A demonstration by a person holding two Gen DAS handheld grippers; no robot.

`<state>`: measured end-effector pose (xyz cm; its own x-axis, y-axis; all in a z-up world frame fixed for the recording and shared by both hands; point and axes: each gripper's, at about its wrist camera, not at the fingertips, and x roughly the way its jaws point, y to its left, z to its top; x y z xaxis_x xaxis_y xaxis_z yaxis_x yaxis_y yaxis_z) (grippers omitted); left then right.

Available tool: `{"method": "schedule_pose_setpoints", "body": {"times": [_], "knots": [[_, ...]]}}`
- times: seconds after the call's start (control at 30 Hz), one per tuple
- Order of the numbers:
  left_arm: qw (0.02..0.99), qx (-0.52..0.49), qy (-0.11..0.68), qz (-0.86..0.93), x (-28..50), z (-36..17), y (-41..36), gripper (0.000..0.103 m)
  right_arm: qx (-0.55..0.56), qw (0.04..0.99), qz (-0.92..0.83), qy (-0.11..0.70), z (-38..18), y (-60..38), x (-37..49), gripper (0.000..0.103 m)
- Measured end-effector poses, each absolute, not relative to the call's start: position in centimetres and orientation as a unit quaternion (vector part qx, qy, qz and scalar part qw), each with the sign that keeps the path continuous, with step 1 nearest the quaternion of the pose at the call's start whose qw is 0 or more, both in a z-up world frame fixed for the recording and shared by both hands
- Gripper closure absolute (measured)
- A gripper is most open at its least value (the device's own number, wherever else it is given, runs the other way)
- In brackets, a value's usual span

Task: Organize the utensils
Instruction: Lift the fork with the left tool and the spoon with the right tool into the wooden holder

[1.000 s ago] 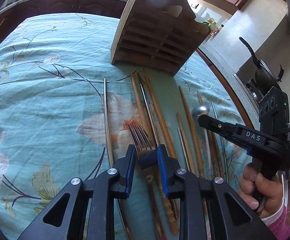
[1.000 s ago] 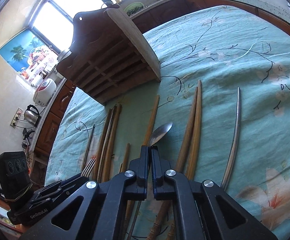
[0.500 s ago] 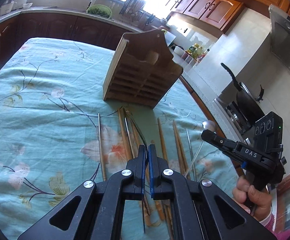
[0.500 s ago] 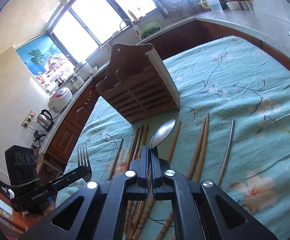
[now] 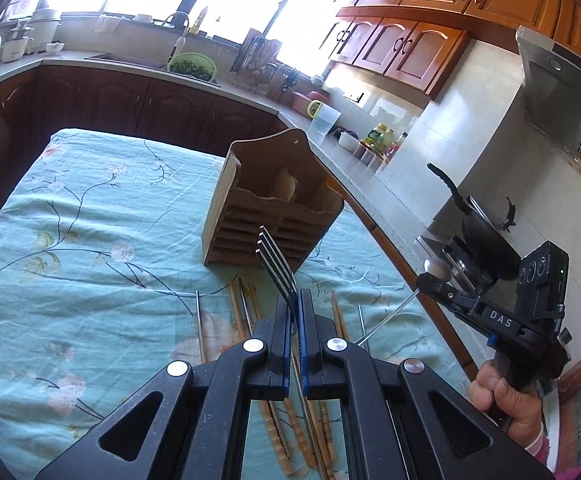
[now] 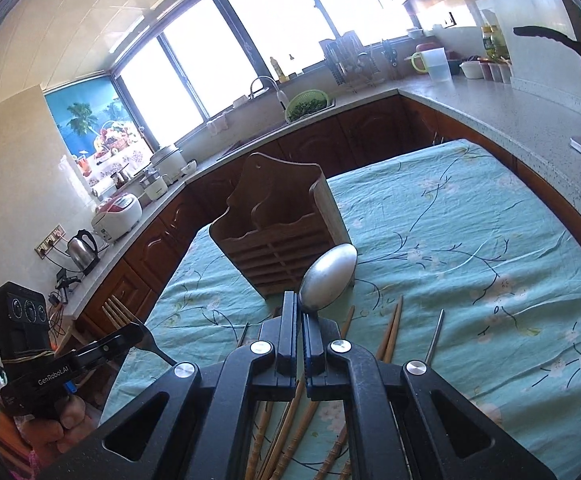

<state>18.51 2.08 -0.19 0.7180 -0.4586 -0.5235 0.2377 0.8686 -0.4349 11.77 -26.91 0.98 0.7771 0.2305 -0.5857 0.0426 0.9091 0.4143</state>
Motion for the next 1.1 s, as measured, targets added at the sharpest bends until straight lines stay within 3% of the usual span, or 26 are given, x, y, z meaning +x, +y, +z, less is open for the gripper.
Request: {"method": "schedule_pose_setpoints", "body": {"times": [0.6, 0.87, 1.1], "knots": [[0.954, -0.145, 0.207, -0.165, 25.4, 5.2, -1.2, 0.102, 0.102, 0.971, 0.005, 0.215, 9.5, -26.8, 21.4, 0.101], [0.954, -0.138, 0.229, -0.133, 30.6, -1.1, -3.7, 0.102, 0.072, 0.964, 0.002, 0.256, 4.5, -26.1, 26.9, 0.101], [0.948, -0.134, 0.259, -0.13, 30.6, -6.6, -6.6, 0.101, 0.063, 0.956, 0.014, 0.287, 0.7, -25.4, 27.9, 0.101]]}}
